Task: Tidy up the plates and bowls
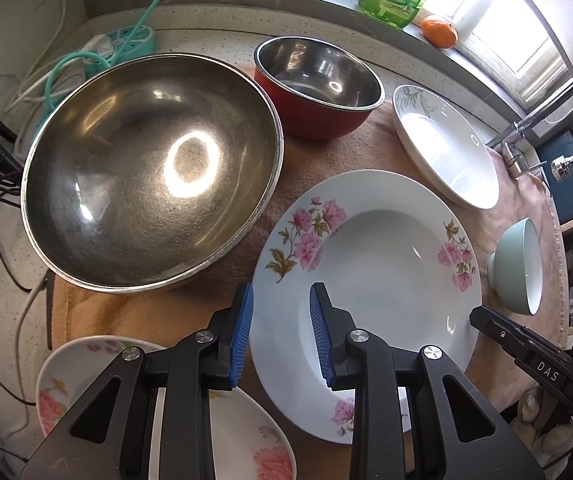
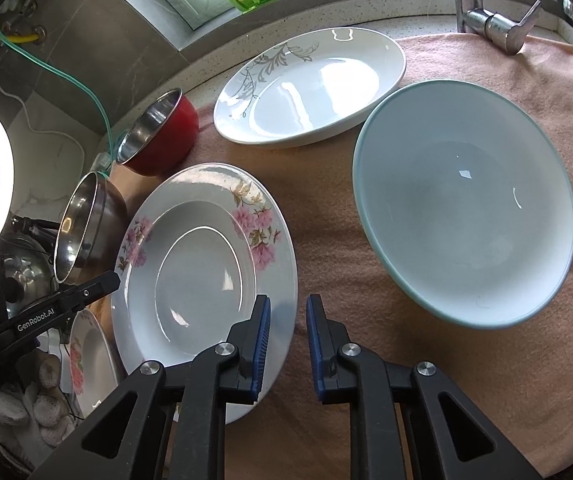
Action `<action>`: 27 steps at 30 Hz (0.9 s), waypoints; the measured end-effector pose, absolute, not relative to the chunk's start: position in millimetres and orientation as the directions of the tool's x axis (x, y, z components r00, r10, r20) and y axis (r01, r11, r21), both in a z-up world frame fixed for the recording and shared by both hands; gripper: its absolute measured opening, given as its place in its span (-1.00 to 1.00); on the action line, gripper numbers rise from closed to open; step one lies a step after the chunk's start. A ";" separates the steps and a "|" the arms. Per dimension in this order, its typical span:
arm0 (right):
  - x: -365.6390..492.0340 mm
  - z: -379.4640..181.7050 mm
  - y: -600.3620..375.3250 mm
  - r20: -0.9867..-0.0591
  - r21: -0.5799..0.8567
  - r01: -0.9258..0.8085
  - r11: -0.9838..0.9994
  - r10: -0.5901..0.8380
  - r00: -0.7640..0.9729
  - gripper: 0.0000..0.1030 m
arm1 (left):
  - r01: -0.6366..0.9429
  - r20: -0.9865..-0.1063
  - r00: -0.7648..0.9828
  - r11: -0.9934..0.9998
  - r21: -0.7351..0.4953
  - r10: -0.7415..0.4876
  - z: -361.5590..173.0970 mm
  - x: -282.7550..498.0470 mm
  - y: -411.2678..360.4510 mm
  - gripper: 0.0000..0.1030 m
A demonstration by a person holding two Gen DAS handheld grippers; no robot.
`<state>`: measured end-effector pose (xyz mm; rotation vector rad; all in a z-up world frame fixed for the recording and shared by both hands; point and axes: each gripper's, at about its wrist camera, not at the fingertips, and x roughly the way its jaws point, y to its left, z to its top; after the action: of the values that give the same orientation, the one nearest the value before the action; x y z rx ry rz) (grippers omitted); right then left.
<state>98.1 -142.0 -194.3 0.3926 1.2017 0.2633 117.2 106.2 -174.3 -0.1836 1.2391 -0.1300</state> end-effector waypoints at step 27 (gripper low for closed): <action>104.5 -199.1 -143.4 -0.837 0.477 0.030 0.878 0.443 0.321 -0.72 | 0.007 -0.939 0.286 0.980 -0.200 -0.194 -183.7 123.1 103.8 -0.47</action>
<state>104.5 -143.4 -199.1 0.4496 1.2240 0.2838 123.1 103.8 -183.7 -0.1685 1.2759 -0.1352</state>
